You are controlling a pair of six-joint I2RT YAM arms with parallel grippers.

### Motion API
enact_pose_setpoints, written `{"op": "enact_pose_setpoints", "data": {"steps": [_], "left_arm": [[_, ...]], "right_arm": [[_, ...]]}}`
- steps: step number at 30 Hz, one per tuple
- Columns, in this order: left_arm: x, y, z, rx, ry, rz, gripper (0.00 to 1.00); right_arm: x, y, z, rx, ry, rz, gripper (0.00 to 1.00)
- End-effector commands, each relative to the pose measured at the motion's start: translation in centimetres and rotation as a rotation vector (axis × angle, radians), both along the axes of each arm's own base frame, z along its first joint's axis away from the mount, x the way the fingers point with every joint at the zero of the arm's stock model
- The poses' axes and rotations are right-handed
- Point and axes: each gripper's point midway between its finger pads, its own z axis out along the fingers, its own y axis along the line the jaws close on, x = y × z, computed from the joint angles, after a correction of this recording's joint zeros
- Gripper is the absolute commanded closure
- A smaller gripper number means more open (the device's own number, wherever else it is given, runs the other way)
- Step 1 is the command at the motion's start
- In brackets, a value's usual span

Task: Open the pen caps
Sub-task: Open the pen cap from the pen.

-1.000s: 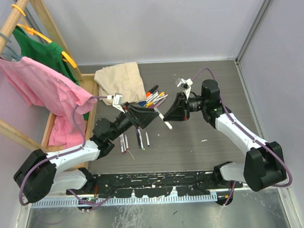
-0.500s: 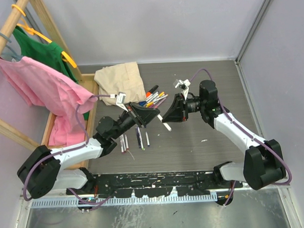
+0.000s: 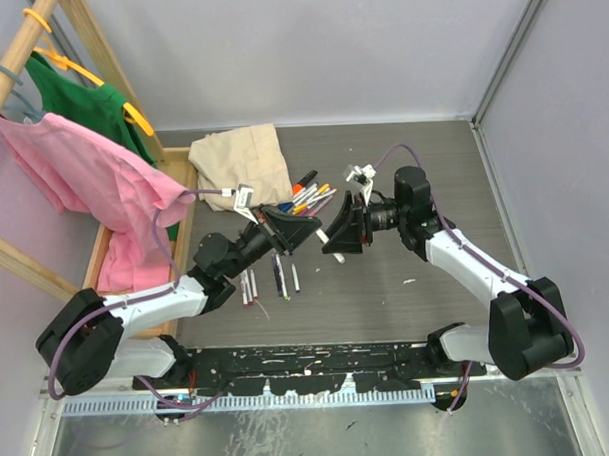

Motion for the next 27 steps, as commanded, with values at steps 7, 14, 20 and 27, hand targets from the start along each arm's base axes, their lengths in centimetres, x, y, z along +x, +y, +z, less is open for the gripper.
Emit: {"op": "enact_pose_setpoints", "data": {"steps": [7,14,20,27], "left_arm": [[0.8,0.8,3.1,-0.042,-0.147,0.084,1.0],[4.4,4.6,7.9,-0.025,-0.267,0.287,1.0],[6.6,9.5,14.9,-0.096,-0.373,0.415,1.0],[5.7,10.3,14.1,-0.08,-0.335,0.396,1.0]], "right_arm": [[-0.7,1.0,0.6,0.013,-0.047,0.031,0.81],[-0.9,1.5,-0.3,-0.001,-0.02,0.048,0.99],[-1.1,2.1,-1.3,-0.014,0.001,0.065,0.99],[0.6,2.0,-2.9,-0.072,-0.057,-0.039,0.99]]}}
